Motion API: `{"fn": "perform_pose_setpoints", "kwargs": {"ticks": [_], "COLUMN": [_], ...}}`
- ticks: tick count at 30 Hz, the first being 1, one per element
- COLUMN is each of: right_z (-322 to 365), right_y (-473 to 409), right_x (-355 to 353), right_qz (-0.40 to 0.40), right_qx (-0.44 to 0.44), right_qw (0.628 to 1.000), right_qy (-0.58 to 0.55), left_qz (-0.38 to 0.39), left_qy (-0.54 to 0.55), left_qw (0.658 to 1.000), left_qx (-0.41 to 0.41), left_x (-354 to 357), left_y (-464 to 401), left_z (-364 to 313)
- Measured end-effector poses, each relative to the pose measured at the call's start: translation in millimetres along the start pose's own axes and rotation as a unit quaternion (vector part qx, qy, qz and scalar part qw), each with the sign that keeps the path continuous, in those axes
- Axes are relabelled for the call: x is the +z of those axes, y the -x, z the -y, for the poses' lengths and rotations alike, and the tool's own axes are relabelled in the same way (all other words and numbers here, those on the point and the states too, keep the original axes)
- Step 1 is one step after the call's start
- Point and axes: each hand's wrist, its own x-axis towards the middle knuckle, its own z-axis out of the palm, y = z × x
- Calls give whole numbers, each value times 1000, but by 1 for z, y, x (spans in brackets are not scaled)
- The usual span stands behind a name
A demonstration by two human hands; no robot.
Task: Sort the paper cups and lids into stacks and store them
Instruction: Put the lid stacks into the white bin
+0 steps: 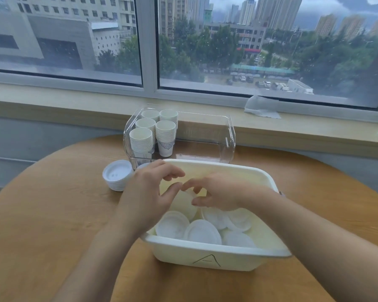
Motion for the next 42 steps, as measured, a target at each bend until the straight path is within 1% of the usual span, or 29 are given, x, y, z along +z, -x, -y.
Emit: {"fn": "perform_pose_setpoints", "kwargs": {"ticks": [5, 8, 12, 14, 16, 18, 20, 22, 25, 32, 34, 38, 42], "right_z": [0, 1, -1, -3, -4, -4, -5, -6, -4, -3, -3, -4, -5], "right_y": [-3, -2, 1, 6, 11, 14, 15, 15, 16, 17, 18, 21, 22], "right_x": [12, 14, 7, -1, -6, -7, -8, -8, -9, -9, -10, -11, -13], "right_qz": [-55, -67, -86, -88, -75, -91, -121, -131, -124, -112, -106, -109, -176], "right_qx": [-16, -15, -10, -8, -7, -20, -35, -38, -39, -39, -34, -16, 6], "right_qw": [998, 996, 996, 996, 992, 973, 946, 934, 928, 928, 934, 954, 975], "right_qy": [33, 58, 34, -8, -99, -213, -298, -330, -348, -354, -339, -277, -133], "left_qz": [13, 18, 21, 36, 54, 67, 79, 86, 82, 93, 90, 67, 37], "left_qy": [-10, -23, -30, -25, -18, -16, -19, -21, -13, -24, -25, -15, 7], "left_qw": [1000, 999, 999, 999, 998, 997, 997, 996, 997, 995, 996, 998, 999], "left_qx": [-14, -18, -21, -33, -33, -26, -13, -9, -10, -3, -6, -14, -24], "left_x": [-1, -1, -3, -6, -7, -7, -7, -7, -8, -6, -6, -6, -5], "left_y": [2, 3, 5, 6, 7, 6, 5, 6, 8, 7, 7, 10, 13], "left_z": [0, -2, -4, -6, -8, -10, -11, -10, -9, -7, -6, -6, -6]}}
